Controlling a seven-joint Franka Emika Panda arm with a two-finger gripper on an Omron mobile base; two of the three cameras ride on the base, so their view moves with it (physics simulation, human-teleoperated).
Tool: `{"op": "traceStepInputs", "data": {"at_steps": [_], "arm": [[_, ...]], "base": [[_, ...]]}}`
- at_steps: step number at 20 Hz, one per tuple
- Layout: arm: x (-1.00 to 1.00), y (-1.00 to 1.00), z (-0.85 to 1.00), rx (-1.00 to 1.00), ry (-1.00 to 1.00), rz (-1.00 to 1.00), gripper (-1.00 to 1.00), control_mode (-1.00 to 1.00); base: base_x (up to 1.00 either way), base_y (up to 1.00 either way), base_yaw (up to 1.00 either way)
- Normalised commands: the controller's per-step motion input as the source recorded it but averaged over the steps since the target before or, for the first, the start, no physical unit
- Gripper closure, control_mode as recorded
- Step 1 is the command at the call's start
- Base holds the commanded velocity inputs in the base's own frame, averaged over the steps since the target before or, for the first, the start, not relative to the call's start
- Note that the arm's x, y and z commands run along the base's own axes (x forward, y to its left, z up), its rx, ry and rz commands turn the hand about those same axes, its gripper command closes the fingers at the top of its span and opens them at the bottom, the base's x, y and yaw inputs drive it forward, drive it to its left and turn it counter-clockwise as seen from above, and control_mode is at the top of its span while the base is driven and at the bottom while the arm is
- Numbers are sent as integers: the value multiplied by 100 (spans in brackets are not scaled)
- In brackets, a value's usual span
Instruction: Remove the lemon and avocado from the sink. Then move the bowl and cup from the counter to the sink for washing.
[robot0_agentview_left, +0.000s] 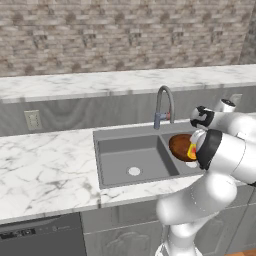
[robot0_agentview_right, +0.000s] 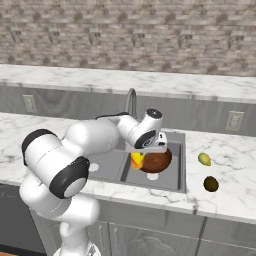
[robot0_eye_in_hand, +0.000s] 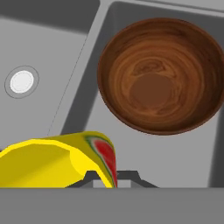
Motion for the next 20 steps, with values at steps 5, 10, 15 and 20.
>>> {"op": "traceStepInputs", "data": {"at_steps": [5, 10, 15, 20], "arm": [[3, 3, -8, 0, 0, 0, 100, -100], [3, 2, -11, 0, 0, 0, 100, -100], [6, 0, -13, -2, 0, 0, 100, -100], [11, 0, -15, -2, 0, 0, 100, -100]], "base": [[0, 0, 0], [0, 0, 0], [0, 0, 0], [0, 0, 0]]}}
